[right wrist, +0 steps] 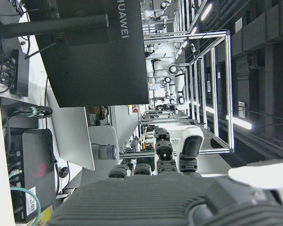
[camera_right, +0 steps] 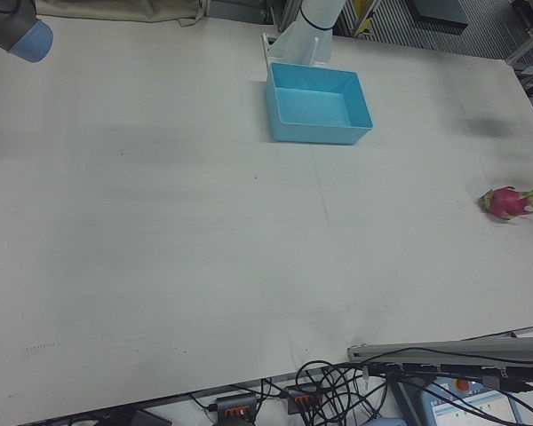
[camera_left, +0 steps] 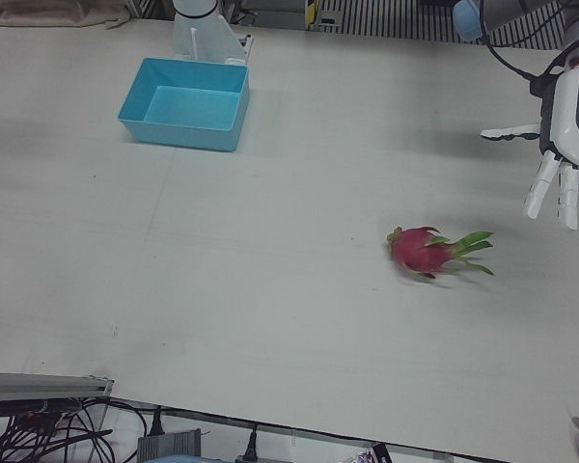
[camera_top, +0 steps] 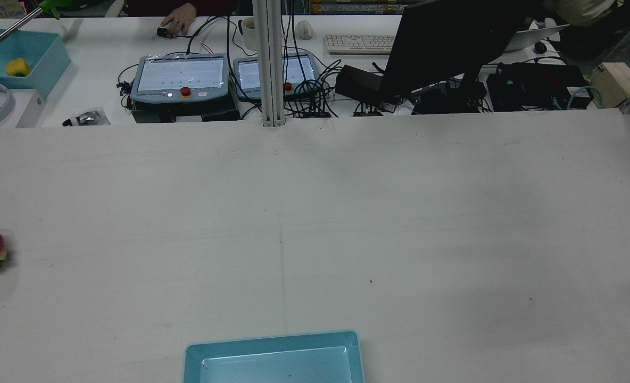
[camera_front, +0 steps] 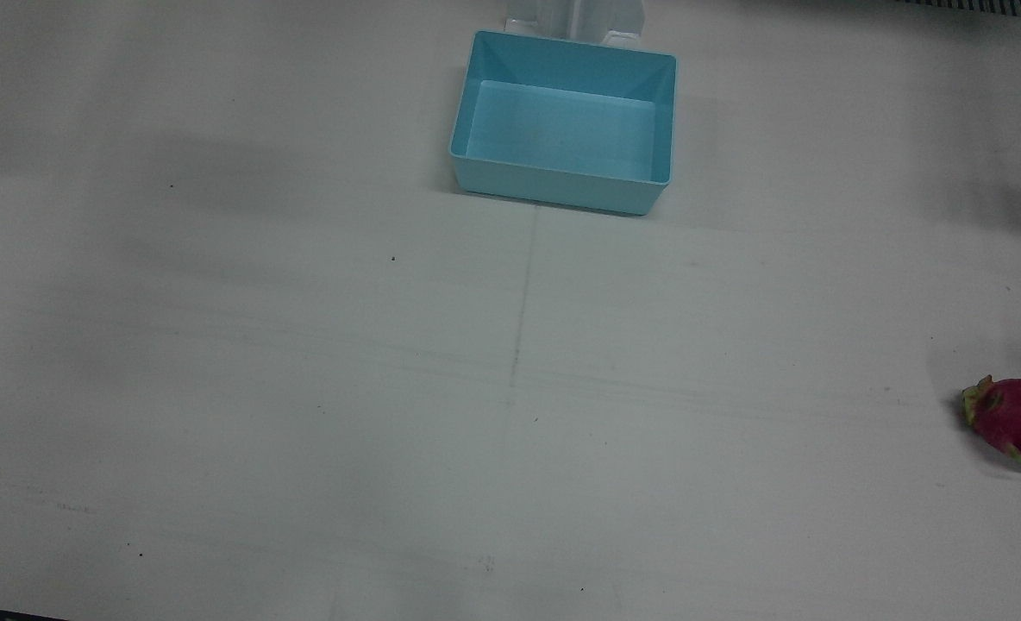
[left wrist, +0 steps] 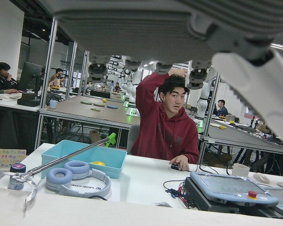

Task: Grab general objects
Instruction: 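Move the left hand toward the pink dragon fruit on the table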

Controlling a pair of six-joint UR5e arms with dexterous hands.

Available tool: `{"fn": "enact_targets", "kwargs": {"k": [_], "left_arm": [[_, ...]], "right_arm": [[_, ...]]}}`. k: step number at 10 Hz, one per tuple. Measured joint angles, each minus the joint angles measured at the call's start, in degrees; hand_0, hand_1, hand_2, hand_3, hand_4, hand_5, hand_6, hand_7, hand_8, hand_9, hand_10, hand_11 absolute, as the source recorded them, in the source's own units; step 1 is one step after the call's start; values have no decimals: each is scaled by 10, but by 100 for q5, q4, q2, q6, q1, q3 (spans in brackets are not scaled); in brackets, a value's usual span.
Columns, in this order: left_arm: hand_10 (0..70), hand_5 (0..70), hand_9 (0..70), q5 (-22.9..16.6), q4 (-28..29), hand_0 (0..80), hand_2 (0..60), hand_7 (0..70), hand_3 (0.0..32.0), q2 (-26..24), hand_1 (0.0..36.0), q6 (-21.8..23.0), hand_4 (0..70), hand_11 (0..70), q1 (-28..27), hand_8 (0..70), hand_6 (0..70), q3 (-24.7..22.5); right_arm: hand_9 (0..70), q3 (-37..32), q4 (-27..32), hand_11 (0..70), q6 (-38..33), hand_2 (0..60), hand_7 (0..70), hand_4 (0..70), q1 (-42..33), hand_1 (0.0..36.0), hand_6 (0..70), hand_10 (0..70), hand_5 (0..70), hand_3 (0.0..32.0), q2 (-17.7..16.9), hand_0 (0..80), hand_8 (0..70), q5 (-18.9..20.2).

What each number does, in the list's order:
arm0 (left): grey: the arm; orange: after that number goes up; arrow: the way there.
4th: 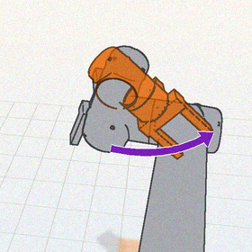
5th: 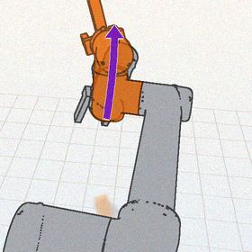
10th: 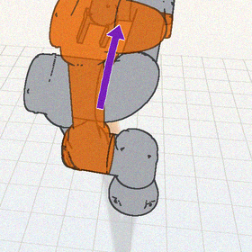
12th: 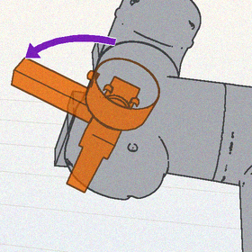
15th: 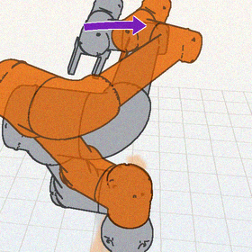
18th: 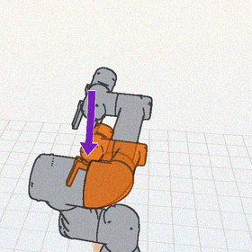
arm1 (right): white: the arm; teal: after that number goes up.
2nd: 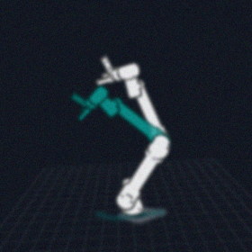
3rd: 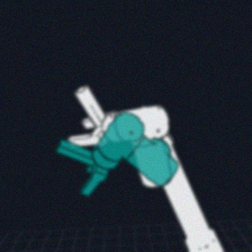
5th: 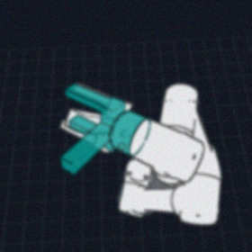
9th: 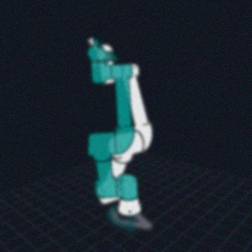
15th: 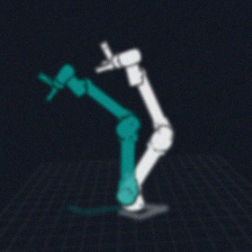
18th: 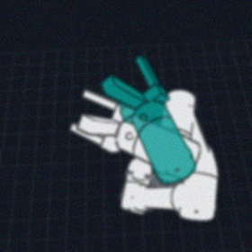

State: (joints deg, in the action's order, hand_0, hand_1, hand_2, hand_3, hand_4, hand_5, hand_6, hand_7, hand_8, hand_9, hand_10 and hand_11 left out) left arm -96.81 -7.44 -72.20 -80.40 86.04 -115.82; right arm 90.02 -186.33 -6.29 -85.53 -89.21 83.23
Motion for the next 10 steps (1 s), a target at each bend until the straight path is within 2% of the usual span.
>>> {"fn": "enact_targets", "kwargs": {"k": [2, 4, 5, 7, 10], "left_arm": [[0, 6, 0, 23, 321, 609, 0, 44, 320, 9, 182, 185, 0, 0, -60, 0, 0, 59], [0, 56, 3, 210, 801, 602, 0, 89, 320, -21, 177, 365, 0, 0, -230, 0, 0, 413], [0, 84, 7, 371, 995, 610, 0, 106, 320, -46, 180, 390, 0, 0, -453, 0, 0, 597], [0, 91, 3, 792, 1139, 588, 0, 88, 320, -160, 169, 348, 0, 0, -1079, 0, 0, 805], [0, 75, 1, 1229, 1110, 573, 0, 78, 320, -346, 163, 135, 0, 0, -1695, 0, 0, 1030]], "right_arm": [[0, -7, 0, 0, -3, 0, 0, 0, 1, 0, 0, 0, 0, 0, 5, 0, 0, 0], [0, -10, 0, 0, -4, 0, 0, 0, 1, 0, 0, 0, 0, 0, 8, 0, 0, 0], [0, -10, 0, 0, -4, 0, 0, 0, 1, 0, 0, 0, 0, 0, 8, 0, 0, 0], [0, -7, 0, 0, -4, 0, 0, 0, 1, 0, 0, 0, 0, 0, 9, 0, 0, 0], [0, 3, 0, 0, -4, 0, 0, 0, 1, 0, 0, 0, 0, 0, 9, 0, 0, 0]]}}
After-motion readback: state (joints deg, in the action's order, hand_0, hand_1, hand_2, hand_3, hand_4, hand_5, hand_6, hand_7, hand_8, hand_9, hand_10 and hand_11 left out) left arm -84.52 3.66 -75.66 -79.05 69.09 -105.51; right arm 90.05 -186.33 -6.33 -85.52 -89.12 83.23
